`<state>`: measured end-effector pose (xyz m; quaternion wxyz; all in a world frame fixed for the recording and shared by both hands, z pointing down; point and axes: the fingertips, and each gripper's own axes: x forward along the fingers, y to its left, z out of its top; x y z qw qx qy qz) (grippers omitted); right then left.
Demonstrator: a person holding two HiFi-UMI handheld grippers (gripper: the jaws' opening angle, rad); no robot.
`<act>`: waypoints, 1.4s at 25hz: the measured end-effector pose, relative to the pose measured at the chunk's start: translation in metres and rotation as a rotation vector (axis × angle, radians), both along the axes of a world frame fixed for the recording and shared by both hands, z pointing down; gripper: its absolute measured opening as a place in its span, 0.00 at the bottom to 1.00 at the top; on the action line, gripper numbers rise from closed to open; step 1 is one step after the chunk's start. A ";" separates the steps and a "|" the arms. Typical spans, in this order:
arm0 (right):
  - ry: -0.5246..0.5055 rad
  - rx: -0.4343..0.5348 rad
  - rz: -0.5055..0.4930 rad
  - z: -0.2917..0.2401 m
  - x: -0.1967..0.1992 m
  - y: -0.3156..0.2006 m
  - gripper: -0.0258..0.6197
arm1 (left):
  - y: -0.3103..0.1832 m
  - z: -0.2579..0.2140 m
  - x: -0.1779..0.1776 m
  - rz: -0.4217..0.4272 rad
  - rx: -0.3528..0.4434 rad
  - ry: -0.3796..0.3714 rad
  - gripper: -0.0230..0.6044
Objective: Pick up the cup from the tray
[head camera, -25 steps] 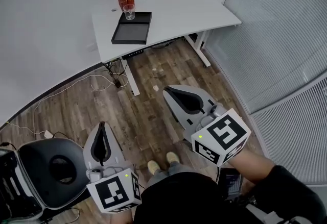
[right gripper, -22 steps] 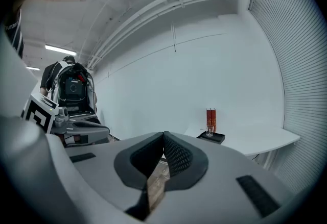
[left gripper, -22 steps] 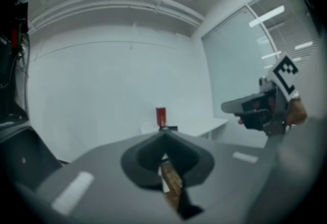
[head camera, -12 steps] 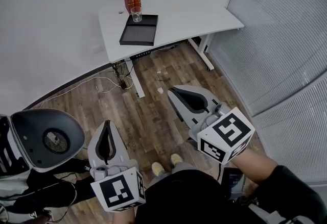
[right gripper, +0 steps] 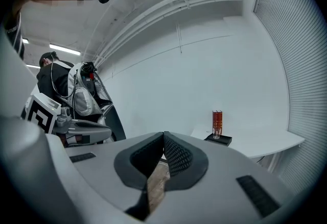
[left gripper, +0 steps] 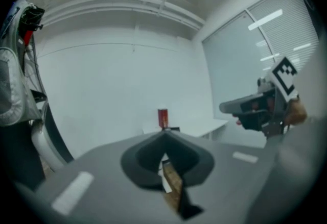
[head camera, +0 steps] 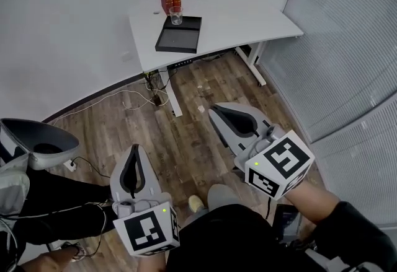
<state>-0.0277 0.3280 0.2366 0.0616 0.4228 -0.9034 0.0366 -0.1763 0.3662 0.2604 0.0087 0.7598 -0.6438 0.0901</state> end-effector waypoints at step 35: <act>0.012 0.016 0.020 -0.005 -0.007 -0.015 0.06 | -0.022 -0.011 -0.005 0.041 0.016 0.041 0.04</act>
